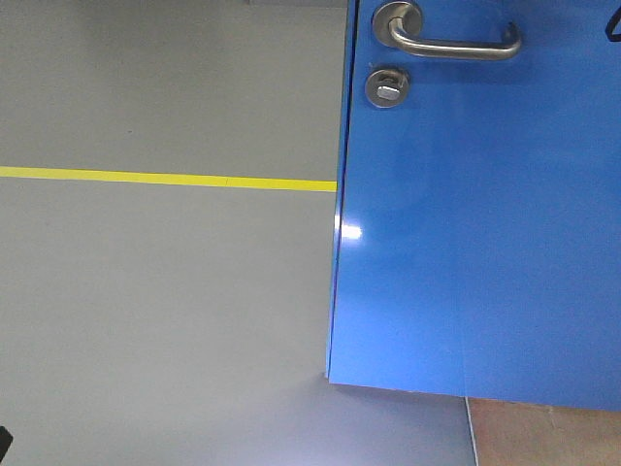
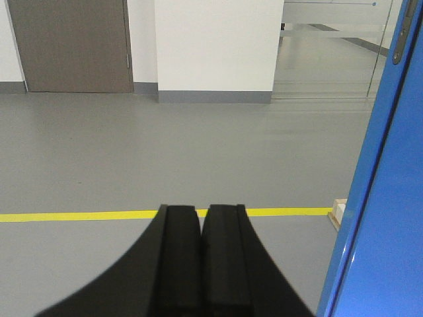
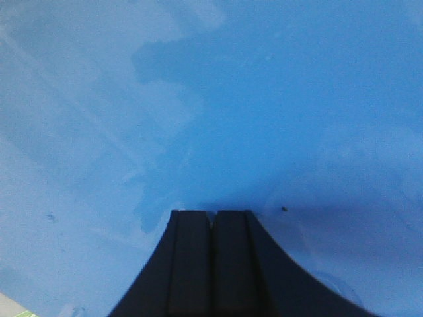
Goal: Move to blue door and open it
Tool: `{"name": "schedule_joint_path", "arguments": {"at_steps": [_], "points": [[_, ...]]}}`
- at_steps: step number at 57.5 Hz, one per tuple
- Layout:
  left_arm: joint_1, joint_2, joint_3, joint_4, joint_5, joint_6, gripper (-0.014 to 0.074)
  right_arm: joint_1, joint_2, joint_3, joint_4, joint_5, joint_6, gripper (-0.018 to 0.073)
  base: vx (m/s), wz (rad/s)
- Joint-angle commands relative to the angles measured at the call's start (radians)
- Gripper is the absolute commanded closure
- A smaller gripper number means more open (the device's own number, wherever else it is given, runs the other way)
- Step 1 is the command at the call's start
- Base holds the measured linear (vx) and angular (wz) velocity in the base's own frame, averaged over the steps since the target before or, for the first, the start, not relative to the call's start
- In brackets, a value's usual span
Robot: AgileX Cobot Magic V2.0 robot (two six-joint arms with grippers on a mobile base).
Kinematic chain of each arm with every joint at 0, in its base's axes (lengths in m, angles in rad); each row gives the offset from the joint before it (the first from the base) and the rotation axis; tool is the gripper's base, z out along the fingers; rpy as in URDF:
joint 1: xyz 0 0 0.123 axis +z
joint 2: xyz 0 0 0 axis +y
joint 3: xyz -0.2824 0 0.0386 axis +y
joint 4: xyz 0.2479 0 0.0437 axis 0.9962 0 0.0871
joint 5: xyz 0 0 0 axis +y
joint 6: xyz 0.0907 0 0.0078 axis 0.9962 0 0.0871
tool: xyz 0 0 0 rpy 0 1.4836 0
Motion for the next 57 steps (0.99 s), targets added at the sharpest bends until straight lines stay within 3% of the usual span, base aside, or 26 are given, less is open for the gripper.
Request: {"name": "schedule_joint_path", "arguments": {"at_steps": [1,23,37,45,51,57], "points": [[-0.002,-0.014,-0.025,-0.006,-0.087,-0.007,0.0524,-0.002,-0.033,-0.033,0.01,-0.007,-0.011,0.0561,0.0,0.0],[-0.002,-0.014,-0.025,-0.006,-0.087,-0.007,0.0524,-0.002,-0.033,-0.033,0.01,-0.007,-0.01,0.0561,0.0,0.0],[-0.002,-0.014,-0.025,-0.006,-0.087,-0.007,0.0524,-0.002,-0.033,-0.033,-0.012,-0.084,-0.011,0.0561,0.0,0.0],[-0.002,-0.014,-0.025,-0.006,-0.087,-0.007,0.0524,-0.002,-0.045,-0.033,-0.188,-0.044,-0.006,0.0561,0.0,0.0],[-0.002,-0.014,-0.025,-0.006,-0.087,-0.007,0.0524,-0.002,-0.076,-0.033,-0.411,0.006,0.02,0.0561,0.0,0.0],[-0.002,-0.014,-0.025,-0.006,-0.087,-0.007,0.0524,-0.01,-0.117,-0.021,-0.609,0.019,0.164,0.0561,0.0,0.0]]}}
